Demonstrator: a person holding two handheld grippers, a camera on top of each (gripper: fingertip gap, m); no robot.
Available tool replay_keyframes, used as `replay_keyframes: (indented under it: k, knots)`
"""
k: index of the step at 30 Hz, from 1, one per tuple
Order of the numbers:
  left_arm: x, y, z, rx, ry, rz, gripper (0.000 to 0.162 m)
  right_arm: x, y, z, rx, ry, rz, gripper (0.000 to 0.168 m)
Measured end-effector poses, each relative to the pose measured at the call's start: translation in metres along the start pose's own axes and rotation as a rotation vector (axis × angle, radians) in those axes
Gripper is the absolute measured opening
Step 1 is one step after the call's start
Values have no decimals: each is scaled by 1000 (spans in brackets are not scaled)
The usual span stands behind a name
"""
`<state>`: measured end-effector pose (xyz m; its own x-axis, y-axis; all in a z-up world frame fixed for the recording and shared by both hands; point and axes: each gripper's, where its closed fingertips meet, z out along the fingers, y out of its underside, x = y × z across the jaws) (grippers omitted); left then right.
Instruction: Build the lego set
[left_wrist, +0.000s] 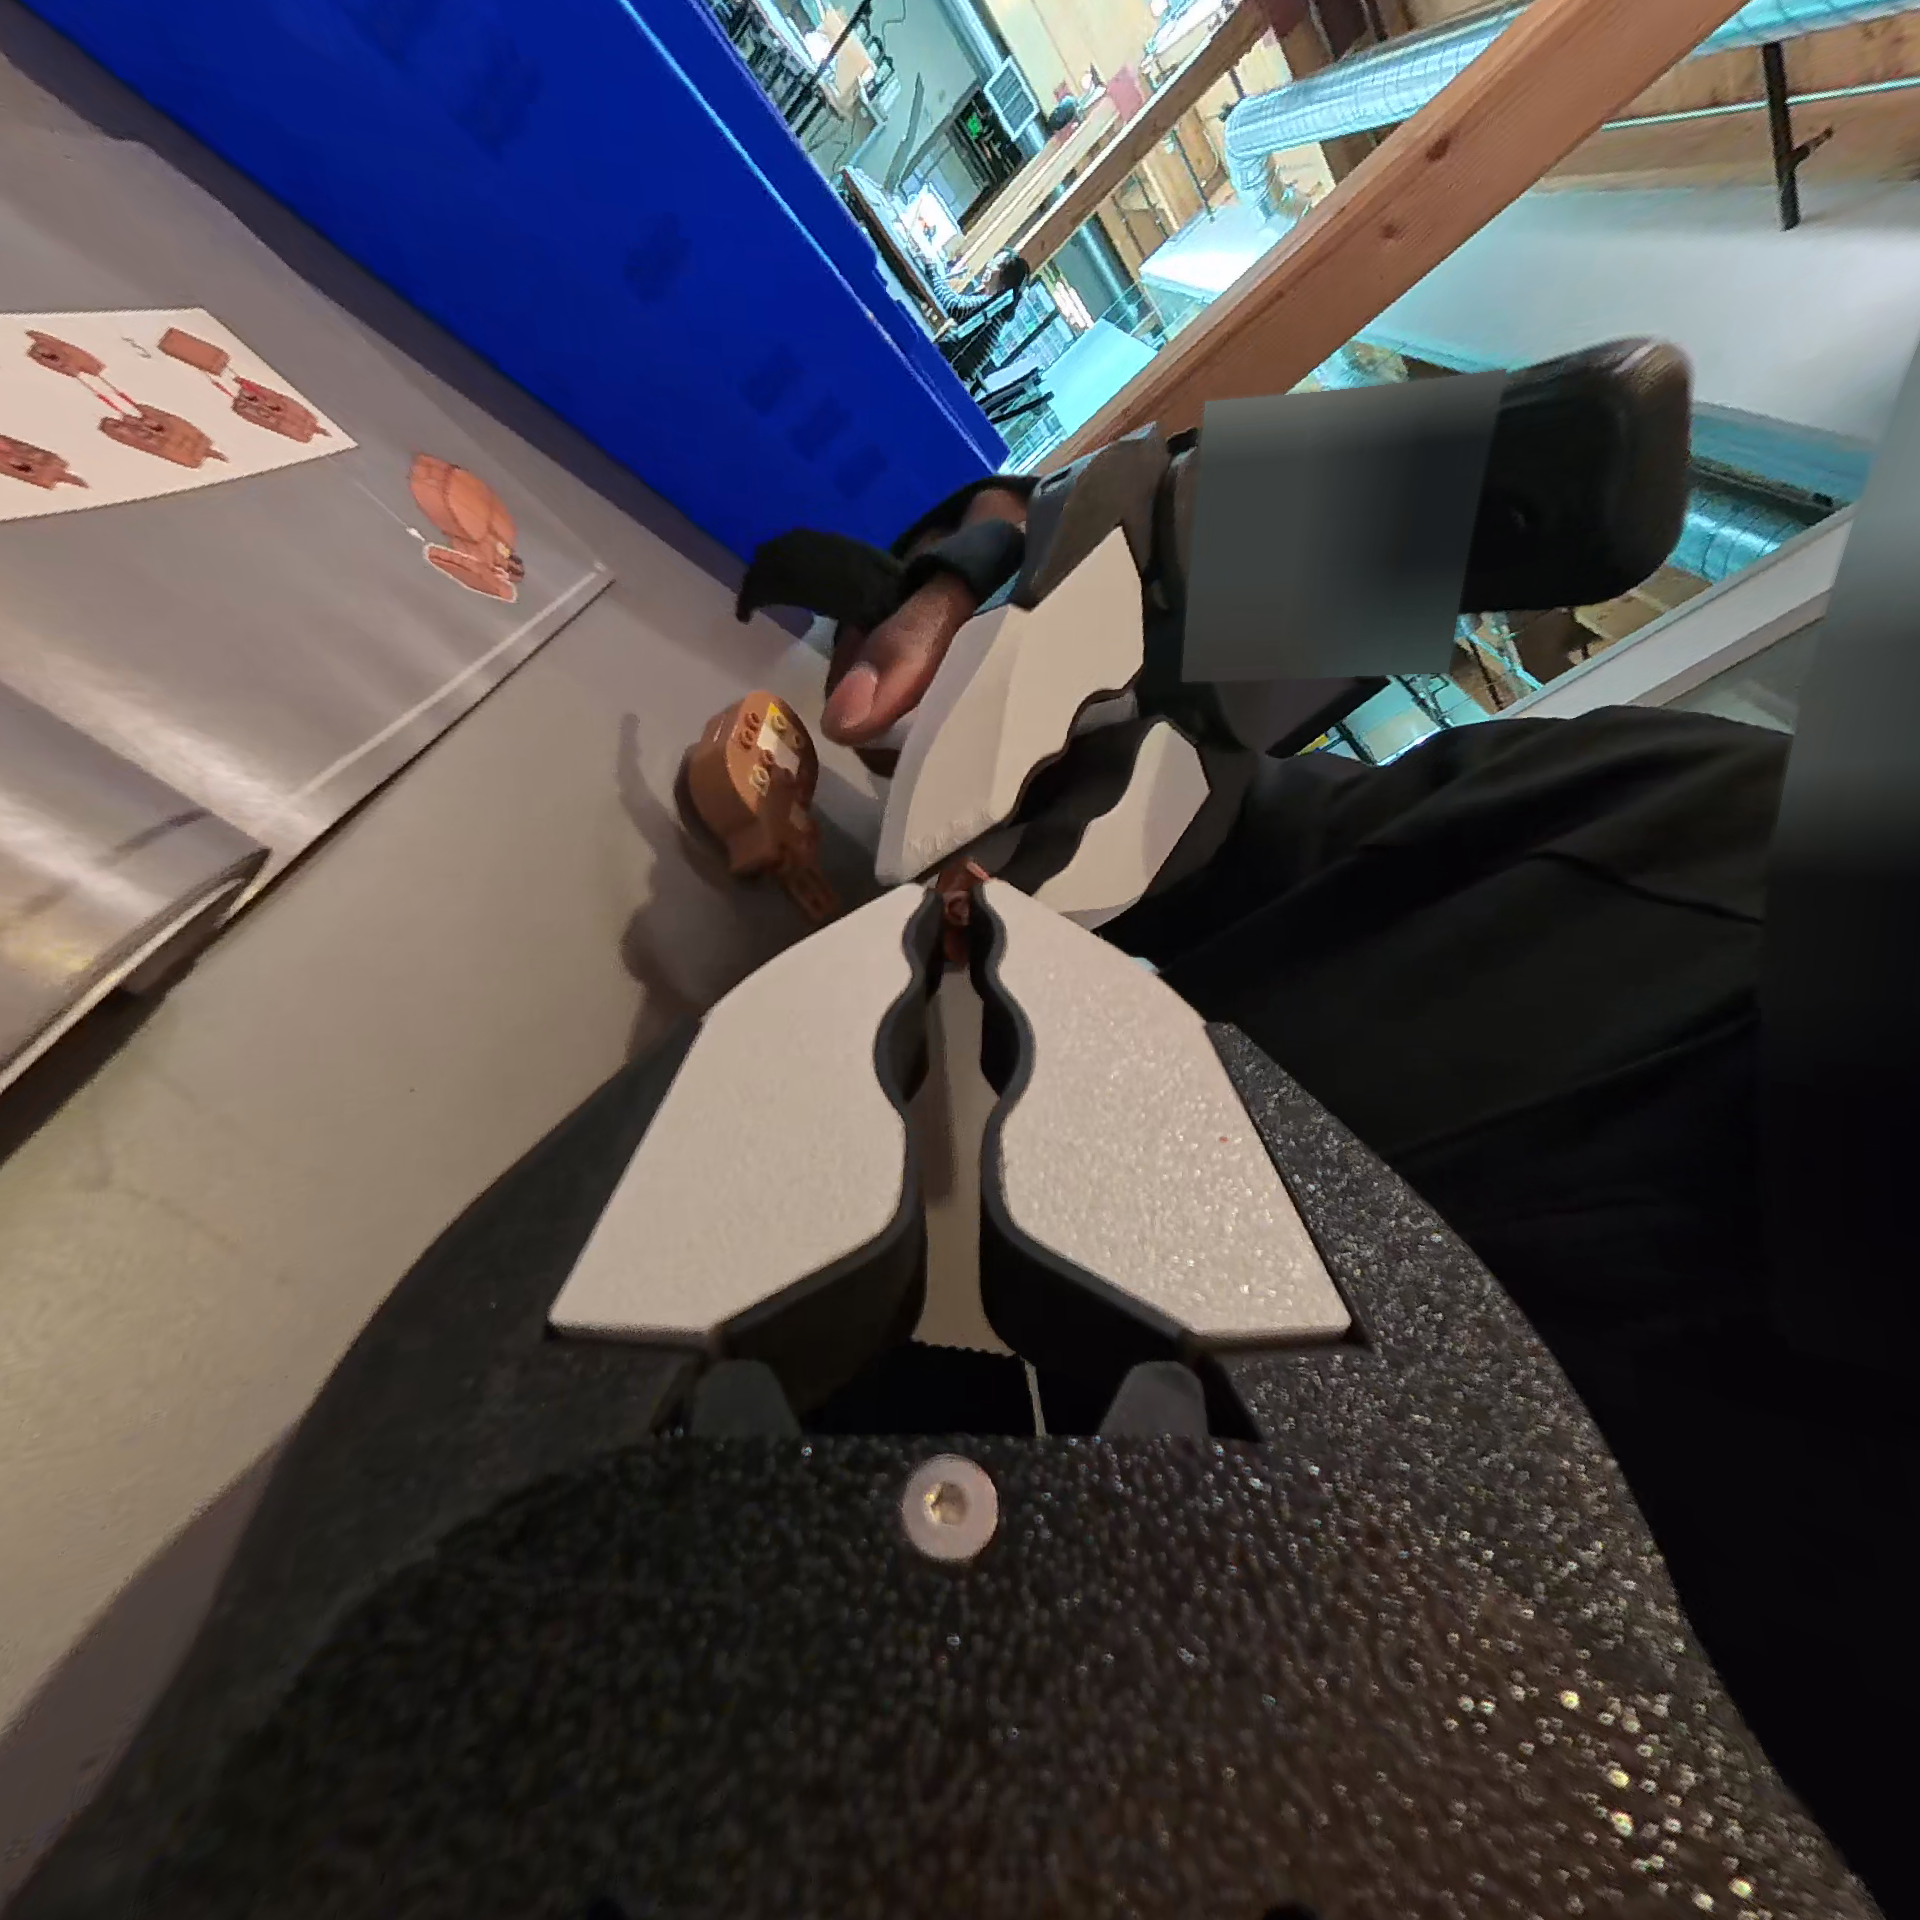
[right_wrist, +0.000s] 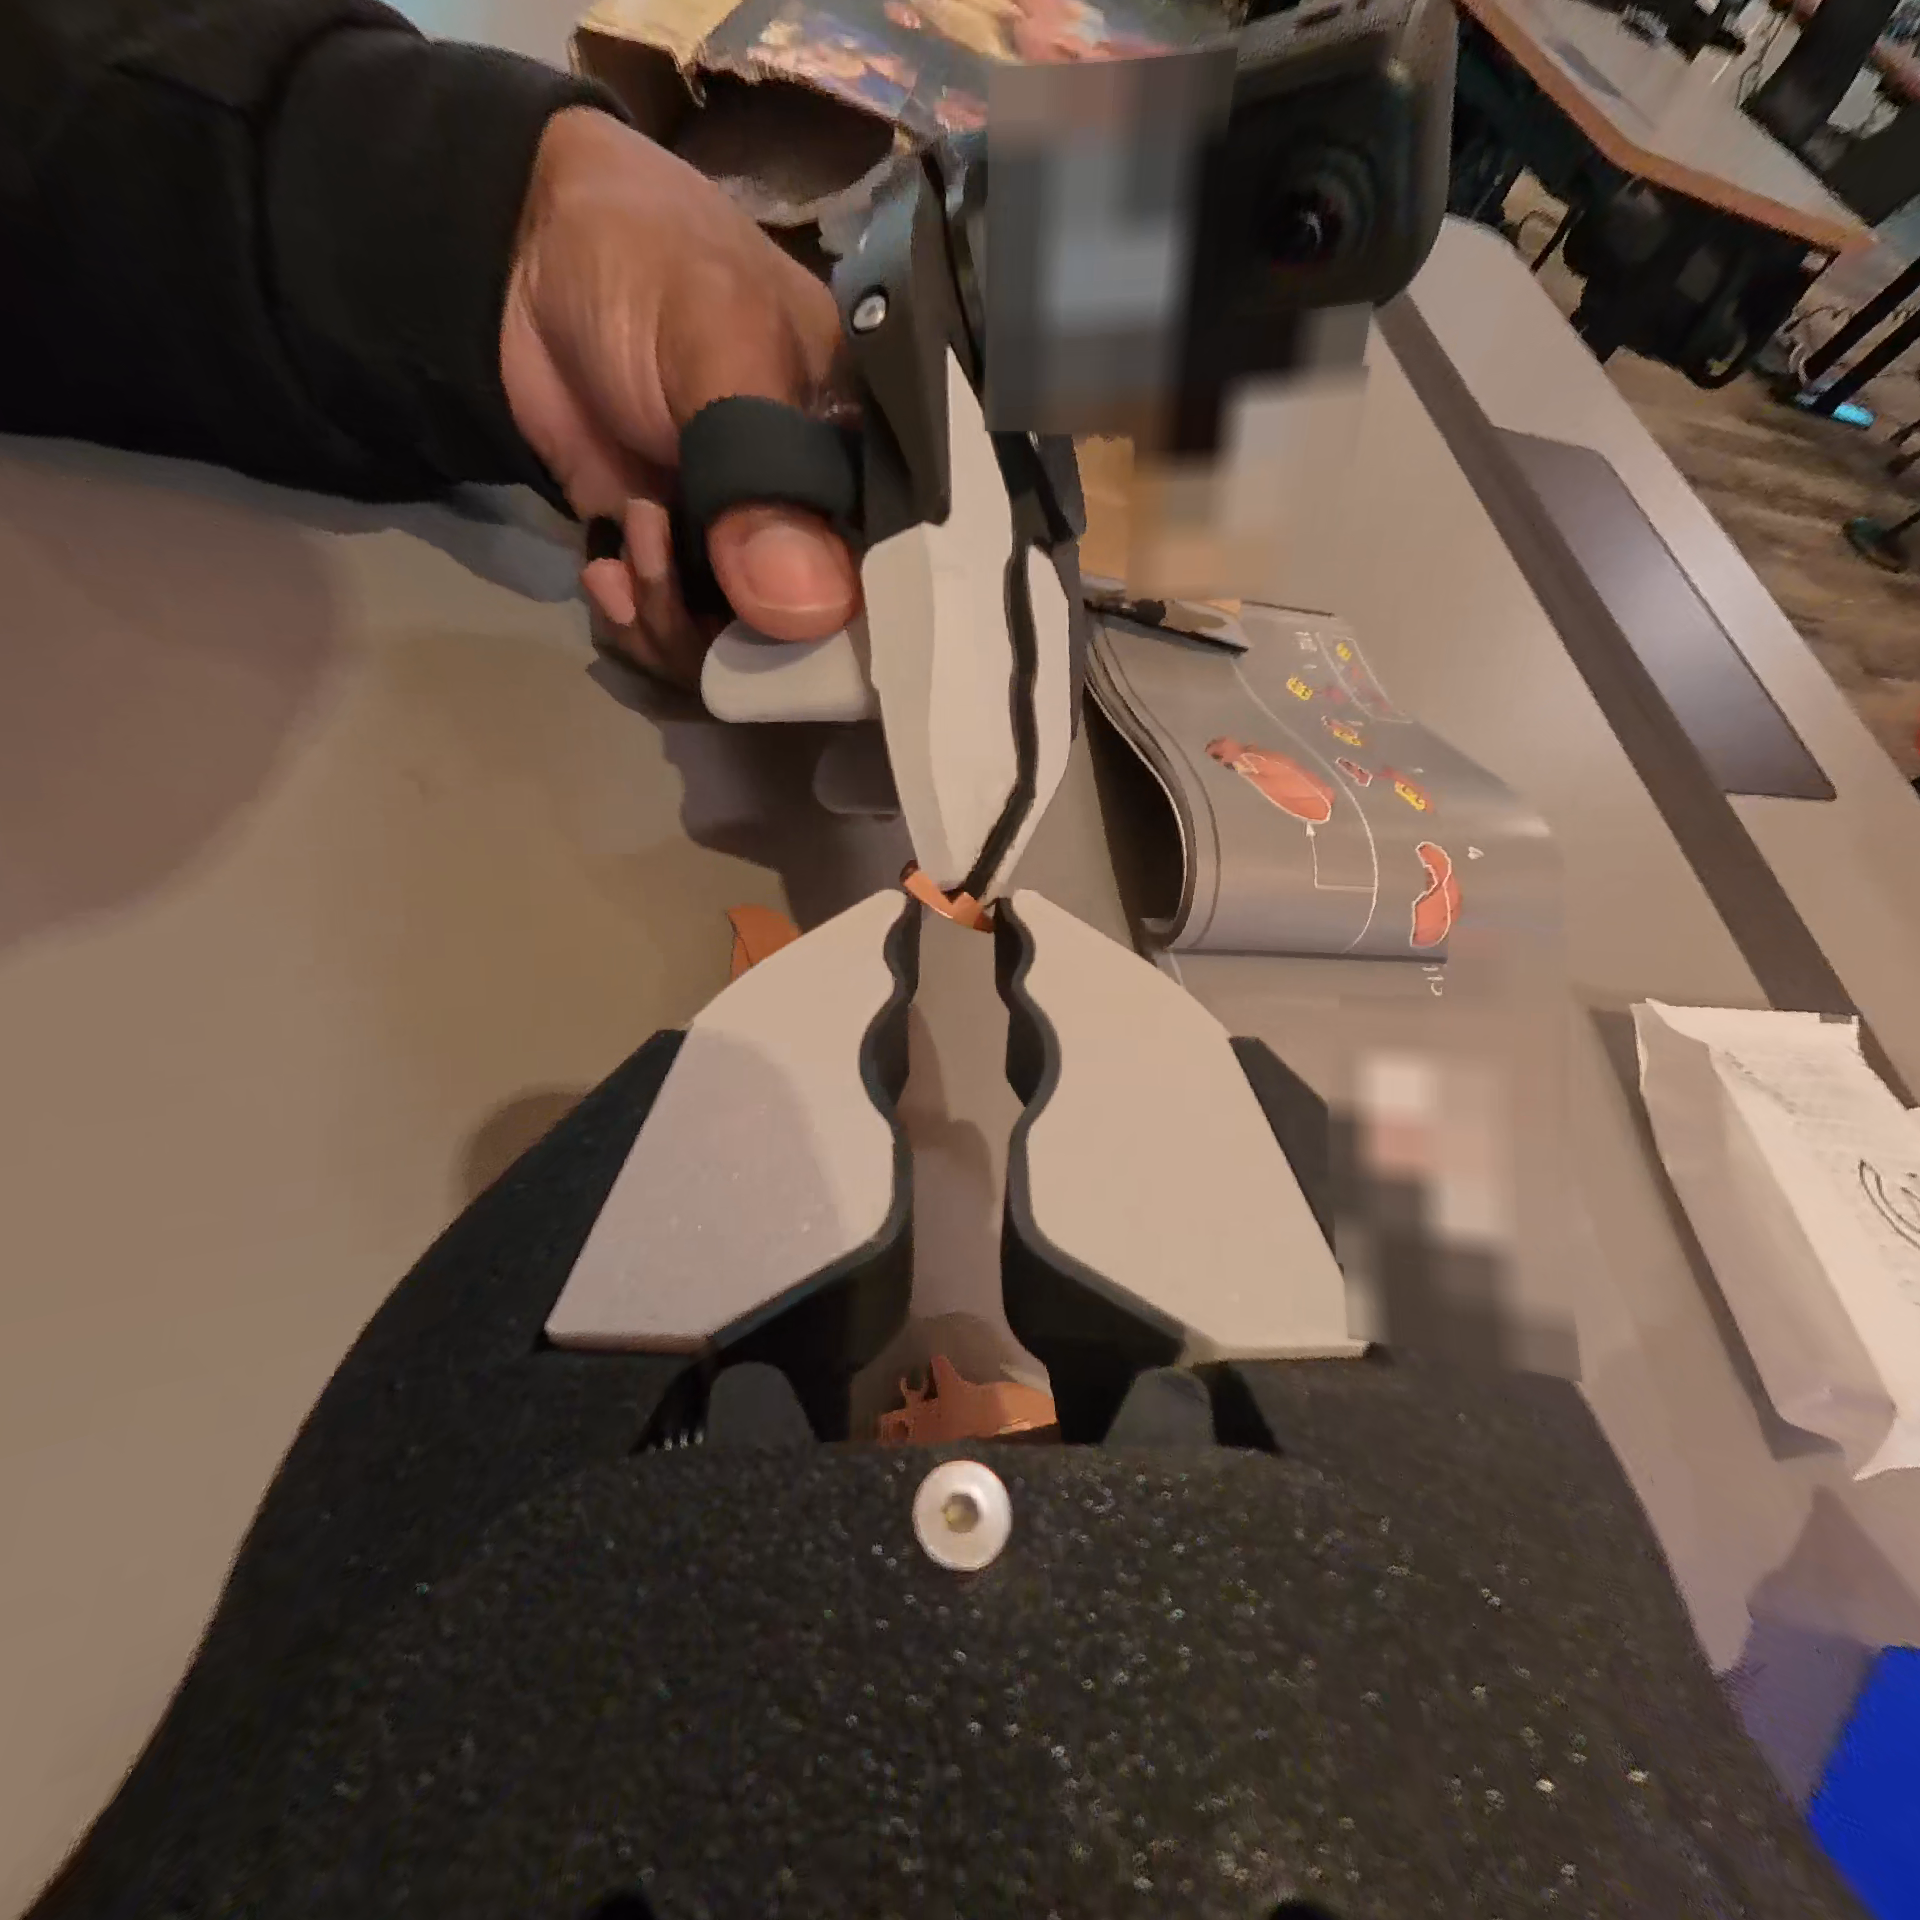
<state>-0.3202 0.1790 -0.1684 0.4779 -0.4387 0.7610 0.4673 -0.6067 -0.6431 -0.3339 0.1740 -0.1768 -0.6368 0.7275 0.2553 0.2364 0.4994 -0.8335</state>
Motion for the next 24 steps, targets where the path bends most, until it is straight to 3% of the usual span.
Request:
replay_keyframes:
  k: [3,7,12,17,20,24]
  knots:
    - [-3,-2,-2,2,-36,34,1,-2,6,-1,-36,-30,42,4]
    - [0,-6,-8,-3,-70,119,3,1,9,-3,-52,-44,101,3]
    - [9,1,-5,-117,-138,412,7,-11,16,-5,-104,-156,208,3]
    - [-3,22,6,-269,-249,638,5,-18,27,-4,-181,-184,174,4]
    - [-6,21,7,-269,-276,668,1,-19,26,-6,-185,-183,165,3]
    - [-6,15,6,-237,-292,685,10,-20,24,-7,-178,-189,169,3]
